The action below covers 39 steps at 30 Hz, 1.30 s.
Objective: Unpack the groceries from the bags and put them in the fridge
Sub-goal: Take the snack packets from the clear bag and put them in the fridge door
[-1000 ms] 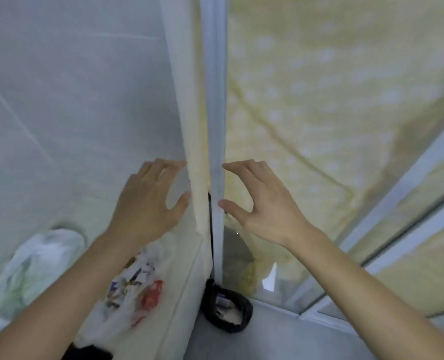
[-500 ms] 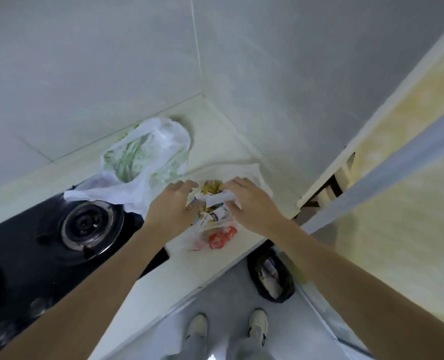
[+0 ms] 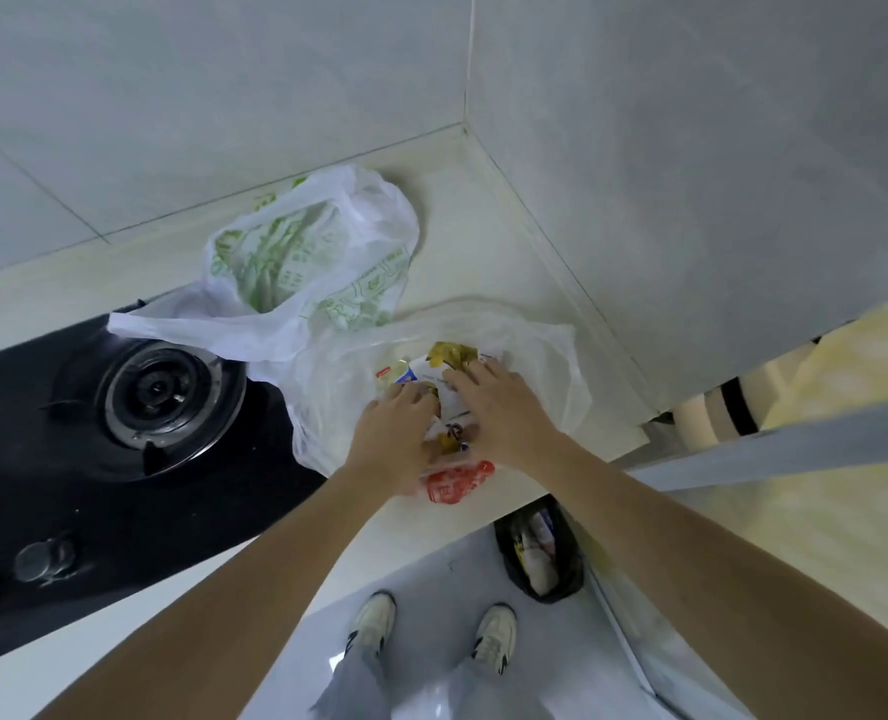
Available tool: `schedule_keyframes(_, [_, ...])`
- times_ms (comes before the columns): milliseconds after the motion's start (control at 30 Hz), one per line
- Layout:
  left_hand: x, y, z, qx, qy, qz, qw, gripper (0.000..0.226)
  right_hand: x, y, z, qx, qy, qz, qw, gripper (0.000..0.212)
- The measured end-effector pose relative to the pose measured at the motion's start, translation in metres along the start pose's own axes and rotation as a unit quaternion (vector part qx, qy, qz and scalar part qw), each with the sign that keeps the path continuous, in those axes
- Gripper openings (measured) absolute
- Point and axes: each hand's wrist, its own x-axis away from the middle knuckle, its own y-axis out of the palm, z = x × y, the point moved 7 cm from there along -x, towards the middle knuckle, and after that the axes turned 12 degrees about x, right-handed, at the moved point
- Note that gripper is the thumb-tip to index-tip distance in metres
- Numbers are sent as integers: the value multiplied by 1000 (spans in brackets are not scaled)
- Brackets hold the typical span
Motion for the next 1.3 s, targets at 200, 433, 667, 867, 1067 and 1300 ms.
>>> schedule_keyframes(200, [2,-23,6,97,-21,21,995,21,4,-15,8,-67,2,18,998,61])
schedule_keyframes(433, [2,-67,-2,143,-38,55,988,16,5,-49,13,-185,24,70,980,25])
schedule_keyframes(667, [10,-105,-3,191,-7,55,980,23,17,-78,12,-257,73,77,961,33])
schedule_keyframes(867, [27,-170,18,231,67,89,967,23,41,-140,13,-316,113,144,931,37])
schedule_keyframes(1067, [50,-266,83,250,203,106,941,29,114,-228,26,-382,195,242,870,44])
schedule_keyframes(1300, [86,-318,234,273,389,-5,880,29,309,-291,48,-383,337,356,783,25])
